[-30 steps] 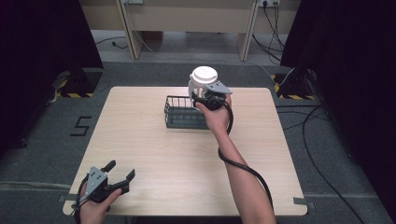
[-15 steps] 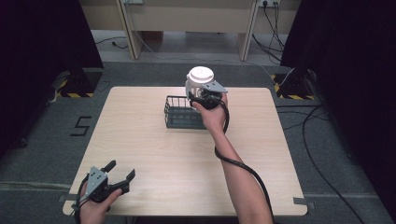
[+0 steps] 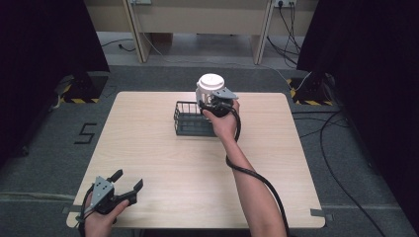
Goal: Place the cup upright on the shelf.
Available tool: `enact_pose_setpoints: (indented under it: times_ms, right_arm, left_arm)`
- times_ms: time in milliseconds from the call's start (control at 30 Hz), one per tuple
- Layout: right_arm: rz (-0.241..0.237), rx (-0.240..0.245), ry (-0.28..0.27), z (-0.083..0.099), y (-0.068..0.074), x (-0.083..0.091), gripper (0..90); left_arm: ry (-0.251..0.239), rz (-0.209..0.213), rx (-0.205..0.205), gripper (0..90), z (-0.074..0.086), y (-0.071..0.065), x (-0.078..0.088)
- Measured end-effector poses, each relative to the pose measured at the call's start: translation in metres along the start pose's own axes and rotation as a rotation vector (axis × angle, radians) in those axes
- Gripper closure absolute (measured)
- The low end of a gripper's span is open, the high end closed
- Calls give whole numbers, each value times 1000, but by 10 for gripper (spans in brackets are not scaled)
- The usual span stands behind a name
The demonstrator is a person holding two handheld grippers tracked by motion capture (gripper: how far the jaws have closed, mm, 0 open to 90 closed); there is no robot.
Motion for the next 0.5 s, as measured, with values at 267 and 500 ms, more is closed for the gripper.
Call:
enact_pose_setpoints:
  times_ms: [267, 500]
  right_arm:
    - [-1, 5, 18, 5, 2, -4, 183]
    - [2, 3, 30, 8, 2, -7, 183]
  left_arm:
    - [-1, 1, 0, 153, 0, 0, 0]
    - [-1, 1, 1, 153, 0, 0, 0]
Point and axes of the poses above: each handheld gripper's, and its own axes: x roughly backward along the jaws, z roughly out of its underside, y roughly to its left, the point moved 3 cm from there along -x, roughly forward along the jaws, and after that the axes turned 4 degrees about z, right-handed, at the moved point
